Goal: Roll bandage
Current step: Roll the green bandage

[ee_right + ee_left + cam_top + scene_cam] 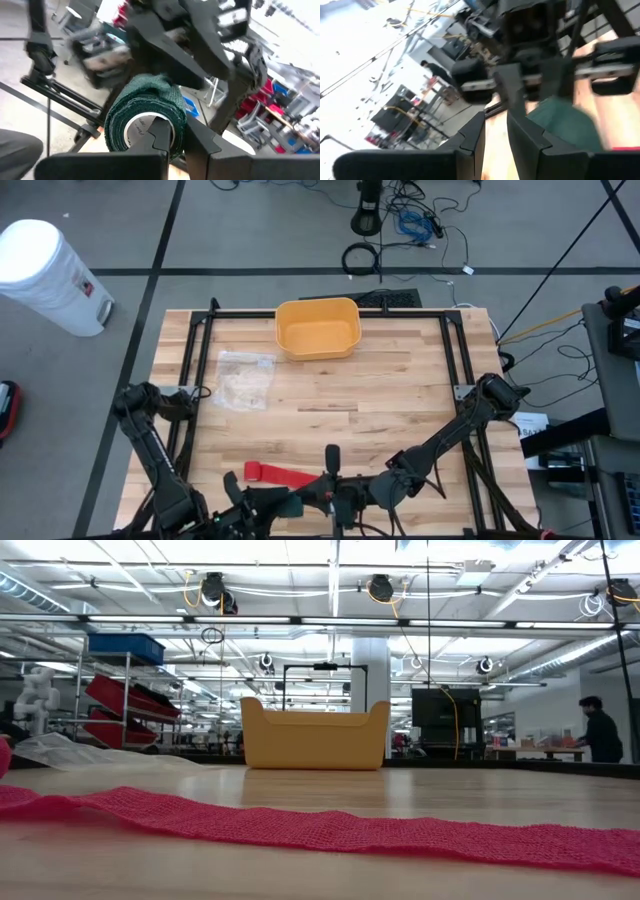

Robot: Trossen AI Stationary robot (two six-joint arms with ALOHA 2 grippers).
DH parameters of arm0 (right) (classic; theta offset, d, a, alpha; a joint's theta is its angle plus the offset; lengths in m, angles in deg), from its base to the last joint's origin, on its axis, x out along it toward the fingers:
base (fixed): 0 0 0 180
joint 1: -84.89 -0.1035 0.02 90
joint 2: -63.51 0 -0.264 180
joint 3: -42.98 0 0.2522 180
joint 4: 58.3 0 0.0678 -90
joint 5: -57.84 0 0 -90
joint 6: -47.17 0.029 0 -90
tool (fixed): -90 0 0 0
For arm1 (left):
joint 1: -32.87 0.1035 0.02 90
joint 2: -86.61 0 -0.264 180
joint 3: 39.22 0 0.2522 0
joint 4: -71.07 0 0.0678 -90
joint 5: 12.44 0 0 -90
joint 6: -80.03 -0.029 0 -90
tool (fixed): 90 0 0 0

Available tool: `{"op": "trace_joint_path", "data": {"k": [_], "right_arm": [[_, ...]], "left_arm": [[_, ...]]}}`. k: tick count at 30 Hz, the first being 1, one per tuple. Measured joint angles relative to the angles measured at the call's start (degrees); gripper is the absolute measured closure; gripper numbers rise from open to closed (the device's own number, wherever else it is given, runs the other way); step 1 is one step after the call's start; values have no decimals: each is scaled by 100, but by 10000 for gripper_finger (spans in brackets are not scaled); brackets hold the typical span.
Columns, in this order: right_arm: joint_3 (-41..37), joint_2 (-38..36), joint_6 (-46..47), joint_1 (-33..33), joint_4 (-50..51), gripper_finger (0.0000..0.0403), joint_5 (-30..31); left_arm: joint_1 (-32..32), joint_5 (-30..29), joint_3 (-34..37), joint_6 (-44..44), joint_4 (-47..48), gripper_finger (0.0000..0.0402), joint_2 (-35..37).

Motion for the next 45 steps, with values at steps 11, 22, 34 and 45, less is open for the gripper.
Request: {"op": "trace_joint_path", "data": {"k": [11, 22, 34, 45], "right_arm": [[0, -441, -209, -364, 294, 378, 164], [0, -1725, 566, -653, 2735, 378, 924], [0, -3332, 3290, -1041, 6206, 378, 1364], [-1418, -3388, 6645, -1297, 8125, 378, 1762]], "left_arm": [[-389, 513, 0, -154, -88, 314, 200], [-449, 840, 0, -330, -187, 314, 196], [-485, 830, 0, -295, -188, 314, 196], [-463, 827, 0, -286, -332, 314, 196]]}}
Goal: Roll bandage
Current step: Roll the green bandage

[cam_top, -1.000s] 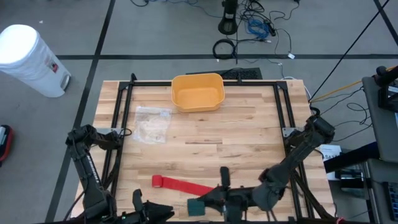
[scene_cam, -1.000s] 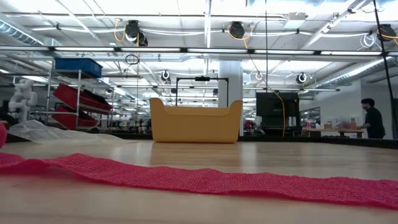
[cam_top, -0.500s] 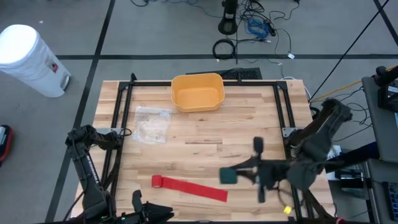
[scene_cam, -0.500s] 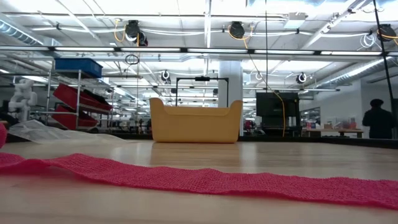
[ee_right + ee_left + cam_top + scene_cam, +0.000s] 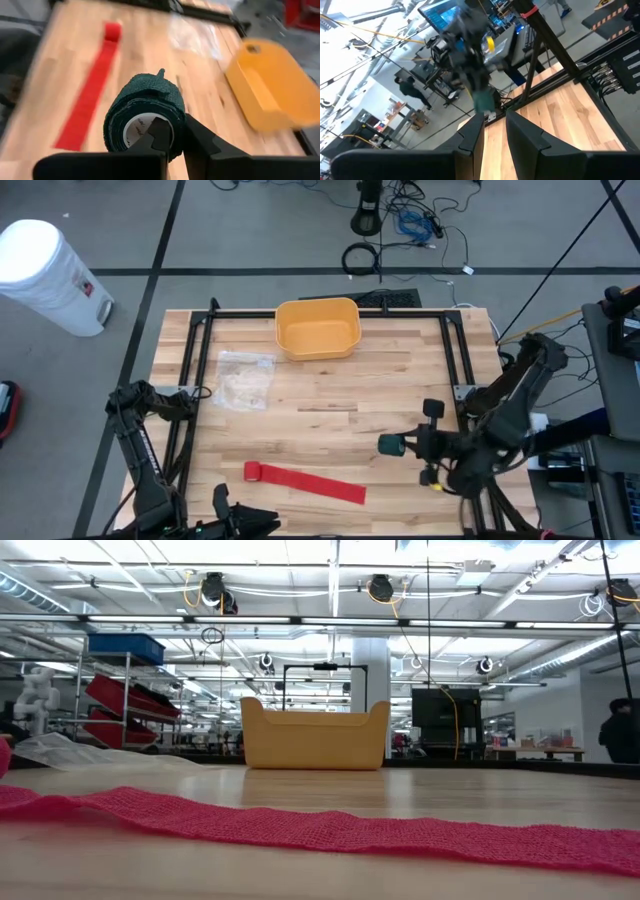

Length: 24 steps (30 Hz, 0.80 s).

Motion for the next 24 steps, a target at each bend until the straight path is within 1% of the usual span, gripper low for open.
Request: {"op": "trace_joint_path", "data": {"k": [3, 6, 10, 13, 16, 18, 20, 24], "right_arm": [[-943, 0, 507, 23, -593, 378, 270], [-1918, 0, 627, 98, -1688, 378, 469], [-3037, 0, 546, 321, -3285, 378, 496], [-3690, 0, 220, 527, -4409, 378, 478], [-4167, 0, -193, 696, -5149, 378, 436], [-4383, 0, -421, 778, -5435, 378, 422], [-4518, 0, -614, 865, -5591, 378, 333], [-4603, 0, -714, 1015, -5565, 378, 270]], "left_arm": [[0, 0, 0, 0, 0, 314, 0], [-2, 0, 0, 5, 0, 314, 0], [3, -2, 0, 7, 0, 314, 0], [34, -4, 0, 11, 0, 314, 0], [70, -4, 0, 33, 1, 314, 0], [88, -4, 0, 124, 9, 314, 0], [105, -4, 0, 153, 11, 314, 0], [103, -4, 0, 153, 20, 314, 0]]}}
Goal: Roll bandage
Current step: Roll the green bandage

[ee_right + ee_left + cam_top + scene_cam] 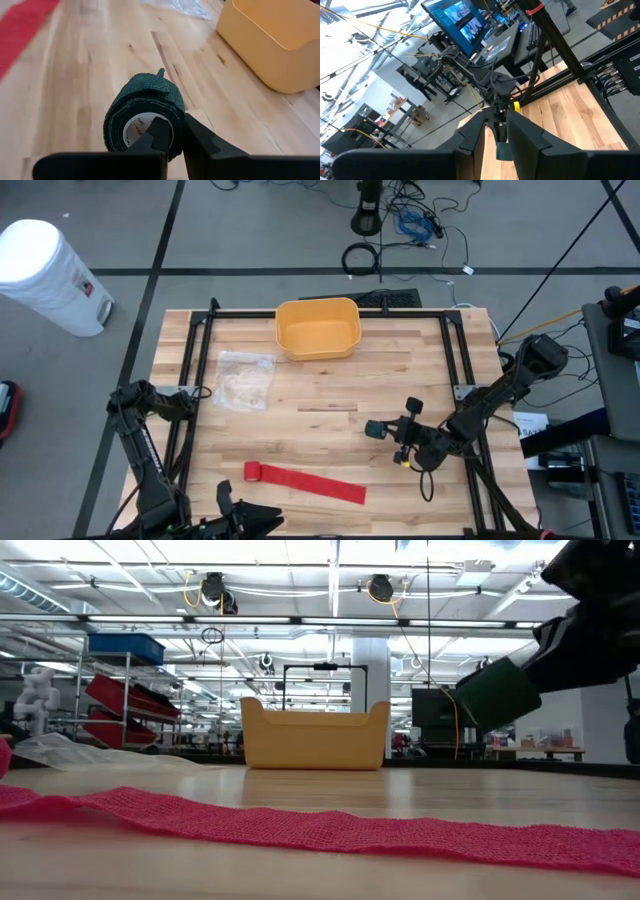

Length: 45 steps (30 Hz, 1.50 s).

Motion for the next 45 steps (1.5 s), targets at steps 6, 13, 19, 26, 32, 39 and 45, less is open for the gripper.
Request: {"op": "trace_joint_path", "data": {"k": [6, 13, 19, 26, 32, 39, 45], "right_arm": [[73, -2, 12, 323, 39, 378, -777], [829, -31, -215, 1008, 797, 378, -2364], [1759, -31, -303, 1876, 3020, 378, -3050], [2551, -31, -392, 2524, 4511, 378, -3975], [2361, 81, -413, 2812, 4775, 378, -4195], [2334, 682, -466, 2828, 4793, 378, -4353], [2335, 1109, -527, 2834, 4838, 378, -4554]], "left_arm": [[0, 0, 0, 4, 0, 314, -2], [61, 0, 0, 9, 0, 314, -2], [159, -1, 0, 282, 48, 314, -2], [283, -137, 0, 309, 330, 314, -9], [463, -156, 0, 676, 534, 314, -9], [518, -153, 0, 904, 787, 314, -9], [520, -151, 0, 907, 778, 314, -9]]}}
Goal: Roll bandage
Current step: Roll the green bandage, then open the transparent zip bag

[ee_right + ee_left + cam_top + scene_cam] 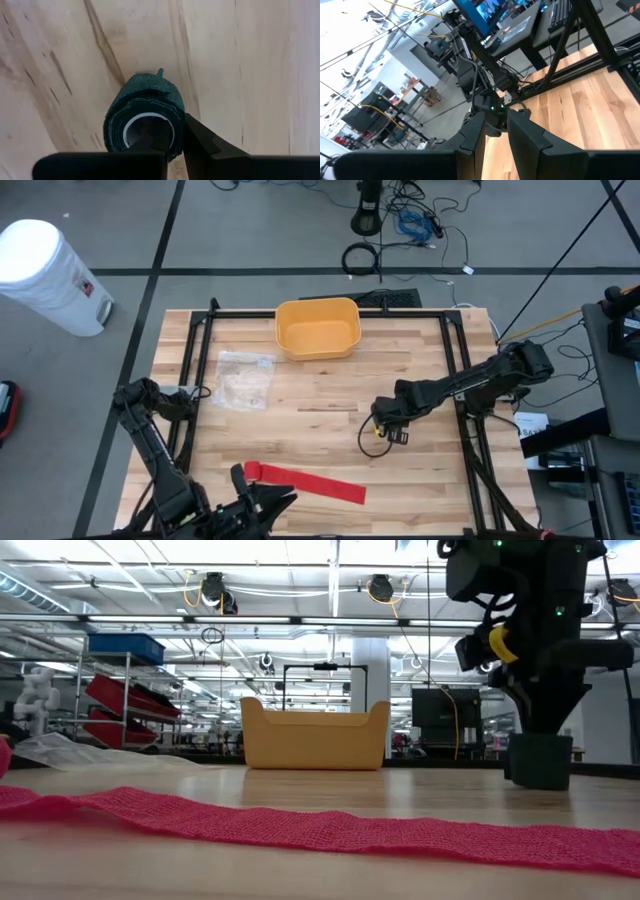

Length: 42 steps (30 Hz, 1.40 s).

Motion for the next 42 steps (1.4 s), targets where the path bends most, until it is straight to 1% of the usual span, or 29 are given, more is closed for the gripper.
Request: {"op": "trace_joint_path", "data": {"k": [5, 13, 18, 21, 24, 27, 29, 32, 34, 36, 38, 40, 42], "right_arm": [[3, 46, -27, 19, 5, 361, -43], [19, 19, -38, 35, 252, 302, -104], [473, 19, 11, 35, 804, 270, -76], [856, 19, 3, 24, 1018, 259, 62], [1297, 19, 12, 5, 1399, 253, 243], [1777, 19, 242, -109, 1717, 252, 325], [2085, 19, 369, -284, 1668, 252, 297], [2465, 17, 439, -610, 1287, 252, 245], [2602, 17, 334, -829, 774, 252, 294], [2652, 17, 39, -1038, 205, 252, 441], [2655, 17, -391, -1234, -378, 252, 624], [2655, 28, -792, -1407, -770, 252, 835], [2655, 32, -1114, -1517, -972, 252, 849]], "left_arm": [[-2, 0, 0, 0, -1, 314, 0], [0, 0, 0, -1, 4, 314, 1], [-43, 76, 9, 386, 110, 314, 199], [-105, 240, 0, 682, 405, 314, 386], [-122, 363, 0, 1021, 899, 314, 459], [-40, 340, 2, 1391, 1714, 314, 592], [146, 496, 2, 2058, 2596, 314, 770], [665, 1238, 2, 3431, 4023, 314, 1089], [1102, 1720, 2, 4020, 4770, 314, 1267], [1602, 2208, 2, 4313, 5298, 314, 1395], [2141, 2700, 2, 4347, 5656, 314, 1499], [2699, 3073, 2, 4345, 5922, 314, 1571], [3234, 3369, 2, 4353, 6185, 314, 1601]]}}
